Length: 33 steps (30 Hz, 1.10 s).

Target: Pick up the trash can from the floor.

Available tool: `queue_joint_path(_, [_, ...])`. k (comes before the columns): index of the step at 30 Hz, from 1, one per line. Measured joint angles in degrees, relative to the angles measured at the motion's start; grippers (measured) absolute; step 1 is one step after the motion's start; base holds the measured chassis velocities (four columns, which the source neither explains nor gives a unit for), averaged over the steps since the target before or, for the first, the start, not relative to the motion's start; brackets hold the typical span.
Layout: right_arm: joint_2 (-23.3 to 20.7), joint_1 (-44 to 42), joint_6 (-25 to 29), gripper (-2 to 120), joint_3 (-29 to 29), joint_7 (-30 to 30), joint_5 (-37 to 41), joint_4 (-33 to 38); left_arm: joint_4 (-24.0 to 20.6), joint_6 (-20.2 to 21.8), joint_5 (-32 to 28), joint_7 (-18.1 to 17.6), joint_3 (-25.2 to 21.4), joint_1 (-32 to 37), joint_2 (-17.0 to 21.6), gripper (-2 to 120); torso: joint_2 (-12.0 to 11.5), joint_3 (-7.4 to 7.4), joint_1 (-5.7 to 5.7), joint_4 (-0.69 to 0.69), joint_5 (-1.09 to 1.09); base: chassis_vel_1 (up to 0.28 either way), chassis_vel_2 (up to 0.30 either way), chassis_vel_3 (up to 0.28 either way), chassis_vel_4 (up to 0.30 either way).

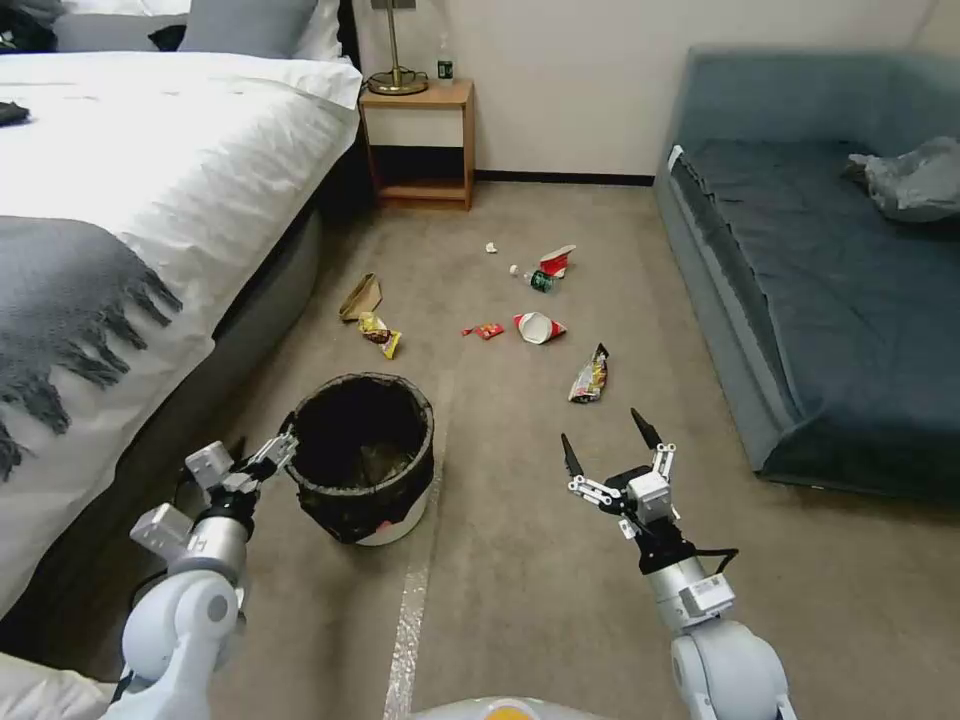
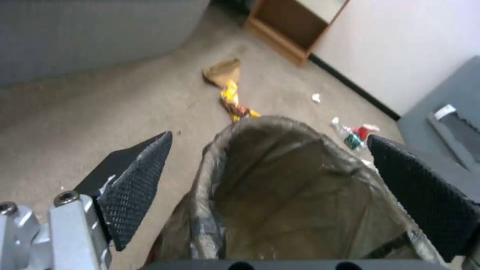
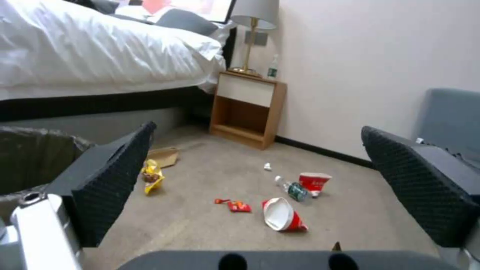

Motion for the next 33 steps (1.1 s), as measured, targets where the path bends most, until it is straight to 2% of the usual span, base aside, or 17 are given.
queue_joint_path(2, [0.0,-0.1,0.3,100,0.2,-0.1,0.0,-0.1,0.0,2.9,-0.2,-1.4,-0.2,-1.0,-0.1,96,0.0,0.0,0.0,0.0,0.01,0.0,0.0,0.0,0.0])
queue_joint_path(9, [-0.2,-0.3,0.8,100,0.5,-0.5,0.1,-0.4,0.7,8.1,0.1,-4.1,-0.7,-2.2,-0.2,99,0.0,0.0,0.0,0.0,0.0,0.0,0.0,0.0,0.0])
queue_joint_path(19, [-0.1,-0.2,1.5,100,0.5,-1.4,0.2,-0.9,3.3,11.0,-0.4,-5.3,-1.1,-3.9,-0.2,99,0.0,0.0,0.0,0.0,0.0,0.0,0.0,0.0,0.0])
queue_joint_path(26, [-0.1,-0.2,2.1,100,0.5,-2.3,0.3,-1.2,5.2,14.8,-2.0,-4.7,-1.5,-5.3,-0.5,98,0.0,0.0,0.0,0.0,0.0,0.0,0.0,0.0,0.0])
queue_joint_path(33, [-0.4,-0.1,2.5,100,0.3,-3.0,0.5,-1.6,7.3,15.3,-2.0,-3.9,-1.9,-5.8,-0.6,94,0.0,0.0,0.0,0.0,0.0,0.0,0.0,0.0,0.0])
